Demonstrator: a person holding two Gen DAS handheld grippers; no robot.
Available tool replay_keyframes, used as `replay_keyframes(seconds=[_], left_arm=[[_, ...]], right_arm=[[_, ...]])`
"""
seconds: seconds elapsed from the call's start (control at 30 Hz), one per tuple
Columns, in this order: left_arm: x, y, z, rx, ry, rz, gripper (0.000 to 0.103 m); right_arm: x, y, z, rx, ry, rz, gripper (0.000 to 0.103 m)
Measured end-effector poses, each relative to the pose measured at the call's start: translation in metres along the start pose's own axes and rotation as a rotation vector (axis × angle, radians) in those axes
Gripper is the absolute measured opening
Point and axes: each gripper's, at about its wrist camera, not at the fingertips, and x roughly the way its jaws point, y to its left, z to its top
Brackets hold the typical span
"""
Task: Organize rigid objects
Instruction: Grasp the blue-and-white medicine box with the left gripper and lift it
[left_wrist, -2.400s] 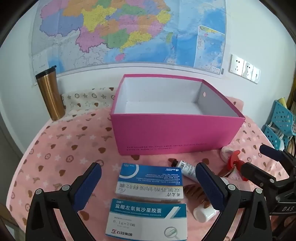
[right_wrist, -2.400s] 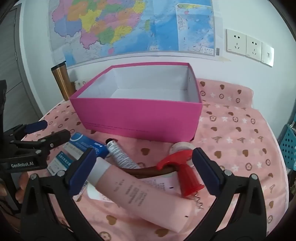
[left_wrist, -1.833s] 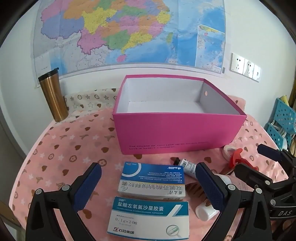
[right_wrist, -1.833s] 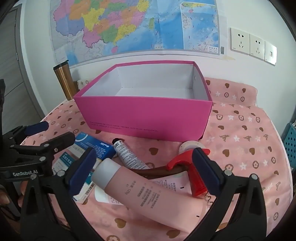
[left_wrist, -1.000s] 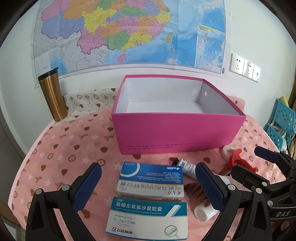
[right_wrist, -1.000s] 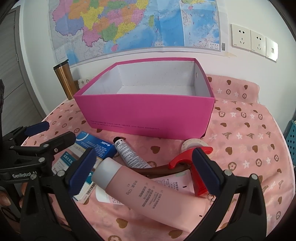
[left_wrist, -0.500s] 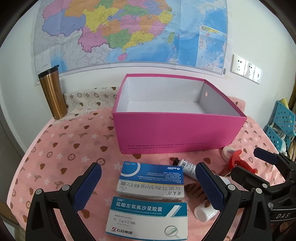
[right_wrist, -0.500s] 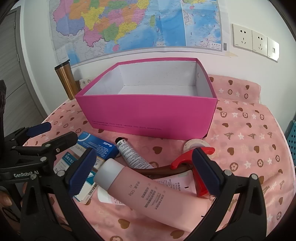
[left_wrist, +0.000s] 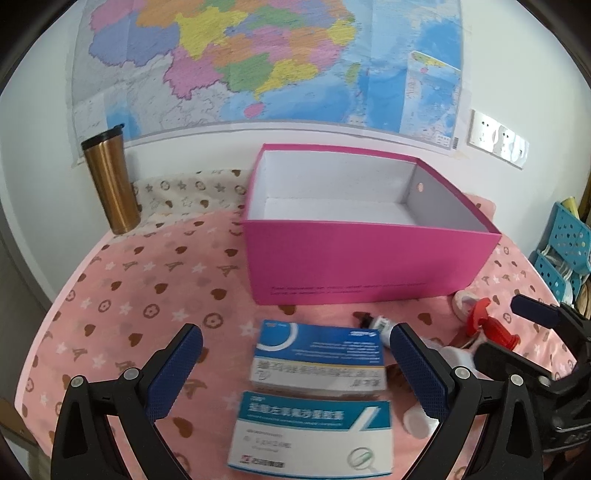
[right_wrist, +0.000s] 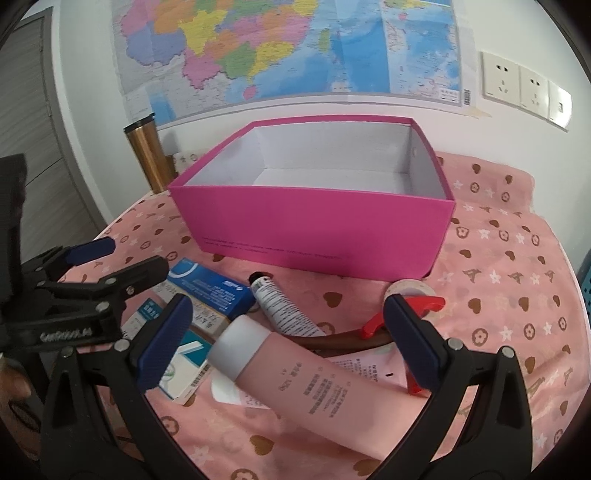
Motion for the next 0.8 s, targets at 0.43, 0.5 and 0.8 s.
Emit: replay_keyframes(seconds=[0.43, 0.5, 0.8], left_arm=[[0.03, 0.044, -0.016, -0.025, 0.116, -0.057, 0.09], [0.034, 0.044, -0.017, -0.022, 0.13, -0.087, 0.087], [0.054, 0.045, -0.017, -0.015, 0.2, -0.185, 0.068]], right_arm=[[0.026, 0.033, 0.005, -0.086, 0.113, 0.208, 0.073], [0.037, 0.035, 0.01, -0.086, 0.152, 0.23, 0.066], [0.078, 0.039, 0.019, -0.099, 0.316, 0.214, 0.061]])
